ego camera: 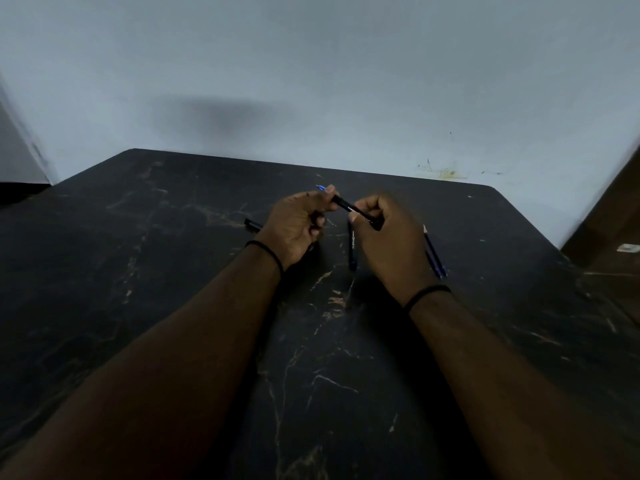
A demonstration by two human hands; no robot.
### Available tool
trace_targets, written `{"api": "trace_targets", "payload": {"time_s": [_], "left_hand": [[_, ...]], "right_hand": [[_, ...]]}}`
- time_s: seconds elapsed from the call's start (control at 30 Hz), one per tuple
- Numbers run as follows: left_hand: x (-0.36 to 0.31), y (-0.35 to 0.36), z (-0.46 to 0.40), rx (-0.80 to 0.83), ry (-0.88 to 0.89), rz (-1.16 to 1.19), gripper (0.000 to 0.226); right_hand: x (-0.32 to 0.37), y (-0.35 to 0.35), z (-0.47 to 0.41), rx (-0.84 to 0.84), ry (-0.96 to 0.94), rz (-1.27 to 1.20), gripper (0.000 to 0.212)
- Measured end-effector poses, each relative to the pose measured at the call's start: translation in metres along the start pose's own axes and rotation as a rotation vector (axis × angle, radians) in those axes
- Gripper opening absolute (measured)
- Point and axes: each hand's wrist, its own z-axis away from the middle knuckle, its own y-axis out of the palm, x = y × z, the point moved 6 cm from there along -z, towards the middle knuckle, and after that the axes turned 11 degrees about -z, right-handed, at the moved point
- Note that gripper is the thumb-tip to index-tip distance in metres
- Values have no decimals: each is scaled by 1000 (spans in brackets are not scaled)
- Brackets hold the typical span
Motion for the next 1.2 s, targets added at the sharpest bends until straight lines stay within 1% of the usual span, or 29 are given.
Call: {"api": "trace_targets", "payload": {"time_s": [0.07,0.1,0.17,0.2,0.23,0.33,0.4,0.47,0.53,0.63,0.77,0.9,1.03,1.1,1.13,1.2], "left_hand": [[-1,1,1,19,11,-4,10],[-1,1,2,25,14,-3,10],[-2,2,3,35,16,-7,11],[-3,3,4,41,17,-11,12],[-3,3,5,47,18,-16,13],[-3,5,6,51,11,-36,17],[-4,5,6,41,3,-48,19],[-5,5,6,31,-3,-55,19],[-4,4,5,21,-4,-63,19],[-2,2,5,9,-4,-47,18],[-5,3,5,28,19,-4,16],[-7,4,7,49,30,25,16],[-9,3,9,69,57,57,19],[-10,3,9,59,86,-8,18],[-11,3,10,27,105,-82,19],[-16,0,13,-120,197,-290,32]], "right_hand": [[-6,-1,-4,21,78,-14,16],[-11,0,-6,51,154,-91,22],[-18,5,-4,123,325,-309,24],[-20,6,-3,134,364,-355,21],[-21,6,-2,129,354,-324,18],[-14,2,-3,52,138,-61,7],[-6,2,-3,14,14,5,8],[-4,2,-3,-1,-49,45,7],[-7,2,-2,-3,-43,36,6],[-11,3,-3,7,-3,22,11],[-9,4,-7,17,32,26,11],[-8,4,-7,37,93,-80,14],[-8,5,-7,78,155,-245,16],[-7,5,-6,63,152,-280,17],[-7,5,-6,42,147,-280,17],[-10,4,-4,-6,144,-248,13]]}}
